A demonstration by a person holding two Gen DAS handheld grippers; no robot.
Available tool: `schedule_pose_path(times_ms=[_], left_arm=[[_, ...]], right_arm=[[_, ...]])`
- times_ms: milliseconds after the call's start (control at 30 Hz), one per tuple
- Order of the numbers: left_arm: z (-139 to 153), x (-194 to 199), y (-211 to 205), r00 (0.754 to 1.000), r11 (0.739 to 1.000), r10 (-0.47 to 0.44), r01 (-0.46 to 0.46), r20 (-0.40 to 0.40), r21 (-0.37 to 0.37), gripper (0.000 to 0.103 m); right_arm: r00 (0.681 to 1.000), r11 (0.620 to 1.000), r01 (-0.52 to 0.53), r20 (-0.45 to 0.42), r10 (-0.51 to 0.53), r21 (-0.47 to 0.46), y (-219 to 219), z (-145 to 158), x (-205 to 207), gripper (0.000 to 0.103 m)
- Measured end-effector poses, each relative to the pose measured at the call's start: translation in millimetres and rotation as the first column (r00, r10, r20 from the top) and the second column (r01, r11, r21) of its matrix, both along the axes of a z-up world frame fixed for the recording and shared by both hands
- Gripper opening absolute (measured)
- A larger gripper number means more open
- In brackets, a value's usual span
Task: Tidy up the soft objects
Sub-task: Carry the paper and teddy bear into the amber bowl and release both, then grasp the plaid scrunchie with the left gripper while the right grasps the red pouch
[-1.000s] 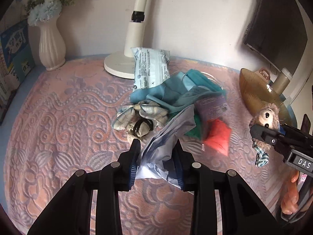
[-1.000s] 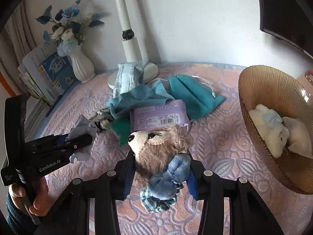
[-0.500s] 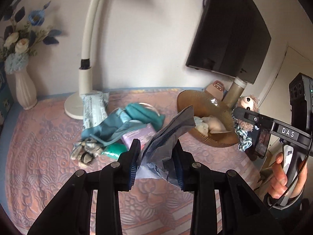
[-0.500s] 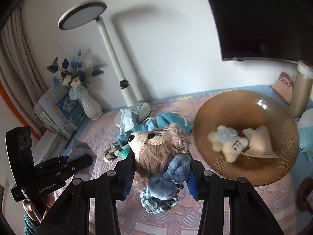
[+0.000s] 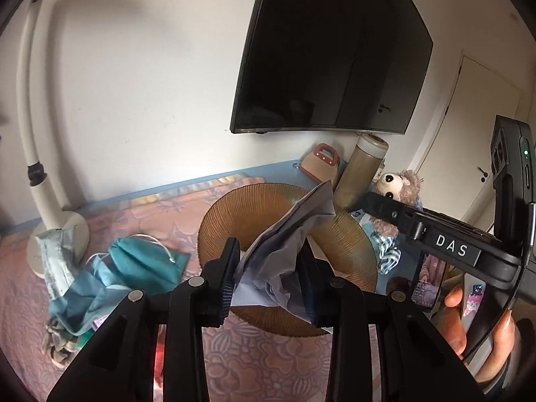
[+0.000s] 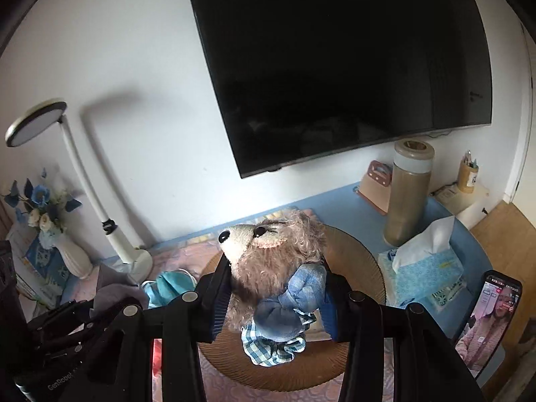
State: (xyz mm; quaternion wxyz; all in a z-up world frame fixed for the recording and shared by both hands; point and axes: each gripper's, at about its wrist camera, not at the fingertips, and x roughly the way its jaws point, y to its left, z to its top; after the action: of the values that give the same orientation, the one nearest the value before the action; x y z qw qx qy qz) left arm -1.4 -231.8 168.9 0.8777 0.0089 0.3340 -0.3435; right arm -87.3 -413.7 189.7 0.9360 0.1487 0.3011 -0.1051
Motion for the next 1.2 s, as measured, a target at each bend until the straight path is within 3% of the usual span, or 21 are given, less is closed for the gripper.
schedule_pose_path(times_ms=[200,267,333,367,500,667,900,1000,1067,1200], left_arm=[[-6,11,-21,1.000,1.000,0.018,-0.018,0.007,0.013,0.036],[-7,11,-22,0.999,0.999,0.047,-0.047,0.027,0.014,0.050],[-5,10,-18,0.998,0.999,0.054,-0.054,0.042,-0.003,0.082],[-4,9,-16,0.996,0.998,0.067,-0.066,0.057,-0.009,0.085],[5,-1,4,0.992,0.995,0.095,-0.096,0.086,0.005,0.086],[25,-25,61,0.978,0.985,0.172,-0.170,0.118,-0.027,0.086],[42,-66,167,0.930,0.938,0.347,-0.342,0.119,-0.064,0.086],[26,-80,217,0.904,0.907,0.419,-0.413,0.085,-0.084,0.096],[2,-83,243,0.889,0.888,0.456,-0.451,0.045,-0.084,0.097],[-64,-74,275,0.842,0.842,0.539,-0.539,0.016,0.016,0.096]], right_arm=[[0.999,0.999,0.013,-0.031,-0.012,0.044,-21,-23,14,0.045],[0.999,0.999,0.007,-0.035,-0.005,0.053,-21,-25,19,0.051],[1.000,0.998,-0.006,-0.029,0.007,0.054,-24,-27,22,0.064],[0.999,0.999,-0.020,-0.023,0.022,0.046,-24,-27,24,0.064],[0.999,1.000,-0.017,-0.037,0.017,0.023,-24,-25,21,0.064],[0.997,0.996,-0.075,-0.003,0.075,0.044,0,-12,3,0.064],[0.975,0.974,-0.221,0.041,0.219,0.042,68,3,-18,0.064],[0.959,0.959,-0.282,0.045,0.281,0.034,103,-6,-24,0.064],[0.947,0.946,-0.322,0.016,0.321,0.028,129,-28,-22,0.064],[0.920,0.922,-0.387,-0.061,0.388,0.032,169,-92,-11,0.065]])
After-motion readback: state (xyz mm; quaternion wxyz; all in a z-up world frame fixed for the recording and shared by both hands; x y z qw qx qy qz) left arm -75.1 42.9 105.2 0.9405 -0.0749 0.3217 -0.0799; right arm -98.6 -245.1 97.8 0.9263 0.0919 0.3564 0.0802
